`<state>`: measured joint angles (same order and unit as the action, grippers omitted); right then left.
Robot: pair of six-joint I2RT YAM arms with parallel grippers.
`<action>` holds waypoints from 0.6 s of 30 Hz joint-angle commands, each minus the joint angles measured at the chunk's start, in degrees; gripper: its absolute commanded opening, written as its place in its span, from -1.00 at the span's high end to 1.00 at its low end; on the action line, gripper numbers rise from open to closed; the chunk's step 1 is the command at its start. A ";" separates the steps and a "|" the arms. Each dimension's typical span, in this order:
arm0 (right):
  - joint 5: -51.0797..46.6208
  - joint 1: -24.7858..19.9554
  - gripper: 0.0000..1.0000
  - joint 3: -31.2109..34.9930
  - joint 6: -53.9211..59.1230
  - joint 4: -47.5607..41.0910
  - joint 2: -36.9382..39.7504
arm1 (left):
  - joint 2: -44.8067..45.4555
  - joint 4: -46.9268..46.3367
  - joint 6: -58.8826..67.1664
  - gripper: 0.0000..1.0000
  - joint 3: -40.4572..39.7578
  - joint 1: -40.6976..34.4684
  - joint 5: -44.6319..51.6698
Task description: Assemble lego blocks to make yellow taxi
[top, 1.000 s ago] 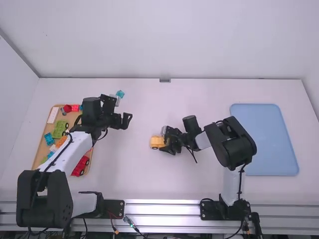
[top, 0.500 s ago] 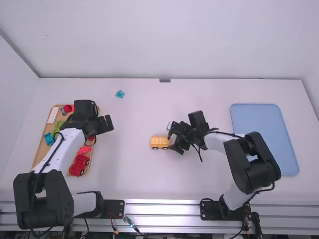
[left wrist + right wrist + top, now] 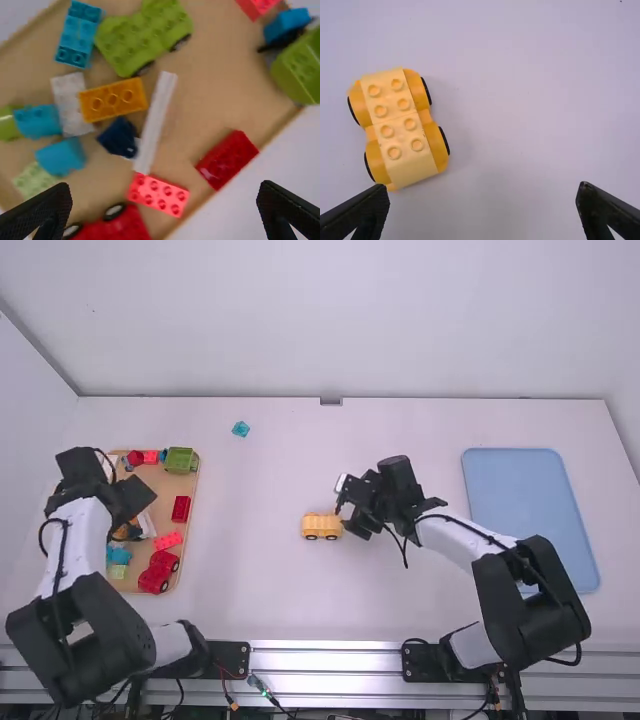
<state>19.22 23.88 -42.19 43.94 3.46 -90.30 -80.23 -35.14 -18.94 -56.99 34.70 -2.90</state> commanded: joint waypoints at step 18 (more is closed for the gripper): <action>-1.68 -4.44 -0.98 -14.64 -0.39 -16.59 1.27 | -30.45 -17.38 67.80 -0.58 -30.62 6.51 -3.39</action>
<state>17.52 19.75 -54.17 43.88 -11.35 -90.30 -110.65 -52.38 28.64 -86.67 41.39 -4.71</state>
